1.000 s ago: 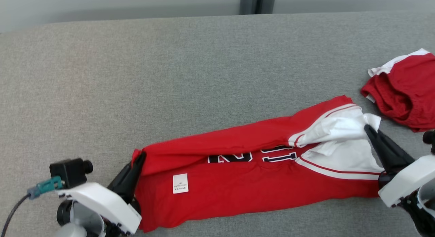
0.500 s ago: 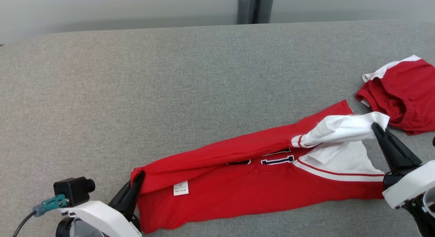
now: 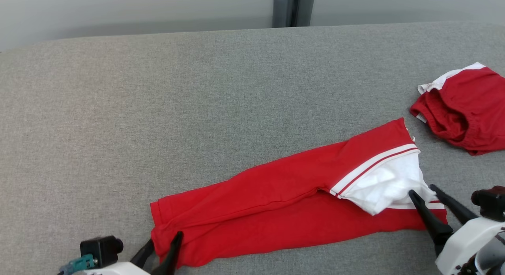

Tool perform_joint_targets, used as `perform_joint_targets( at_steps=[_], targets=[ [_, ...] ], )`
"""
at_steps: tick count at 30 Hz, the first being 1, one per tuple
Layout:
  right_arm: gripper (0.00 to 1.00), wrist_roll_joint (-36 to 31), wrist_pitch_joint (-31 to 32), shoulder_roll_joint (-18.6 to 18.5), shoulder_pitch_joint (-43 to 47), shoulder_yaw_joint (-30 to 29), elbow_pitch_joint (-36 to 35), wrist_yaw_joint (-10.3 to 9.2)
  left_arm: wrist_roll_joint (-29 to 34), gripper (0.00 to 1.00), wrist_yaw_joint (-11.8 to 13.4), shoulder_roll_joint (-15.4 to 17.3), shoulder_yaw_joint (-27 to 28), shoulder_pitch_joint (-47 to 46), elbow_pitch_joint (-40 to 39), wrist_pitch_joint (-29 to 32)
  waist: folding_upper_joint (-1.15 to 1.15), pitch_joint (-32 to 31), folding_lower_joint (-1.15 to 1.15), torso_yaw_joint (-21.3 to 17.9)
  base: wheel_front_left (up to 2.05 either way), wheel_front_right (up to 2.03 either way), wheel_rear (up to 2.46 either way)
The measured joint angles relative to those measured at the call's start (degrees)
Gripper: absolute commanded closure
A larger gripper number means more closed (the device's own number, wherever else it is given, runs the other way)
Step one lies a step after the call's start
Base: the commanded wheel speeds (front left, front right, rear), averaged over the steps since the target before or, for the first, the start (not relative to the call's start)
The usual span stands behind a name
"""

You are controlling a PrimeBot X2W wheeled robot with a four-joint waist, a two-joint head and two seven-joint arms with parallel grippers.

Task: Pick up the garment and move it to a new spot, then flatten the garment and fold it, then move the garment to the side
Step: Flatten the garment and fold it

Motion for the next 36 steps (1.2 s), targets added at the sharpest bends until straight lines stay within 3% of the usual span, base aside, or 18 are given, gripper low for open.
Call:
perform_joint_targets(
  at_steps=[6,11,13,16,19,24,30,36],
  targets=[
    [0.0,-2.9,-1.5,-2.0,-0.8,-3.2,3.0,0.0,-0.7,0.0,0.1,-0.3,1.0,3.2,1.0,-3.2,0.0,-0.4,0.0,0.3,0.0,0.0,0.0],
    [0.0,-3.7,-1.3,0.0,-1.1,-10.0,2.0,0.0,2.1,0.0,5.0,-2.4,7.7,7.4,2.1,-8.5,0.0,-1.3,0.0,1.0,0.0,0.0,0.0],
    [0.0,-4.3,0.7,1.4,-1.2,-11.5,1.3,0.0,8.3,0.0,6.8,-4.7,14.0,8.6,1.2,-8.7,0.0,-1.5,0.0,1.5,0.0,0.0,0.0],
    [0.0,-6.3,5.6,3.6,-2.4,-11.4,1.5,0.0,20.5,0.0,7.0,-10.9,22.1,10.8,-1.2,-8.8,0.0,-1.7,0.0,2.4,0.0,0.0,0.0],
    [0.0,-7.0,10.5,6.1,-4.5,-10.1,3.7,0.01,30.8,0.0,5.0,-17.4,26.6,14.1,-1.9,-8.8,0.0,-1.9,0.0,3.3,0.0,0.0,0.0],
    [0.0,-10.8,15.5,6.4,-7.1,-8.3,10.3,0.01,42.6,0.0,-0.3,-25.4,33.6,15.9,-2.4,-8.8,0.0,-2.2,0.0,5.1,0.0,0.0,0.0],
    [0.0,-15.5,16.2,5.0,-9.5,-9.2,16.4,0.01,47.8,0.0,-5.7,-28.1,37.5,17.1,-1.5,-8.8,0.0,-2.1,0.0,7.6,0.0,0.0,0.0],
    [0.0,-14.1,17.8,5.3,-11.5,-10.9,20.8,0.01,47.0,0.0,-6.5,-28.3,37.6,17.1,-0.9,-8.8,0.0,-1.7,0.0,9.6,0.0,0.0,0.0]
  ],
)
